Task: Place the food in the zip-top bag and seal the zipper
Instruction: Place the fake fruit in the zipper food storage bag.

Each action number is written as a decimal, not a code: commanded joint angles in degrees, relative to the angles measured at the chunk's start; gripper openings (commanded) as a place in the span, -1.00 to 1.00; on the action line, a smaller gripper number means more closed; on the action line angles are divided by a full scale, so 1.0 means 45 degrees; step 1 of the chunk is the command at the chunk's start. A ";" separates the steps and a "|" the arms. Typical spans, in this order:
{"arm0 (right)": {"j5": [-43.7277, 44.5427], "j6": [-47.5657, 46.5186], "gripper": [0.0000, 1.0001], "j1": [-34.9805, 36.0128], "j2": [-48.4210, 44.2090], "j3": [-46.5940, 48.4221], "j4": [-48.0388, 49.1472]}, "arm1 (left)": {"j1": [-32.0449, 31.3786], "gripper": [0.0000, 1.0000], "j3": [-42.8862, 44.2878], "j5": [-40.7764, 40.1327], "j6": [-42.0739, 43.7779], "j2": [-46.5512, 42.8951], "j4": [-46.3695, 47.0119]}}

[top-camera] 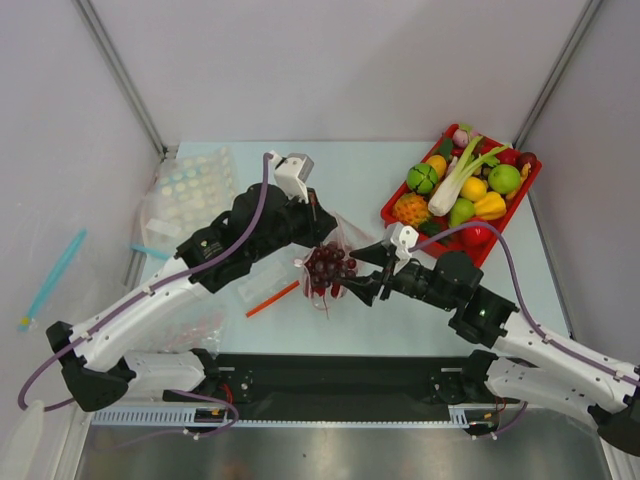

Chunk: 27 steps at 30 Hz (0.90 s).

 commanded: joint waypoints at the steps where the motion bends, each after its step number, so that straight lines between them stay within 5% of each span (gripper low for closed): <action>1: -0.0325 -0.0292 0.32 0.0347 0.0207 0.0668 0.0091 | 0.0049 -0.99 0.0551 -0.0168 0.0051 -0.0094 0.0957; 10: 0.2465 -0.0663 0.60 0.1558 0.0736 0.1039 -0.0144 | -0.0068 -0.99 0.0395 0.0418 -0.0164 0.0394 0.1210; 21: 0.8713 -0.1445 0.42 0.3219 0.2470 0.2054 -0.0729 | -0.0088 -0.99 0.0220 0.0165 -0.0203 -0.0288 0.1230; 27: 0.9695 -0.1717 0.35 0.3239 0.3837 0.2679 -0.1431 | -0.0088 -0.99 0.0025 0.0438 -0.0281 -0.0484 0.1367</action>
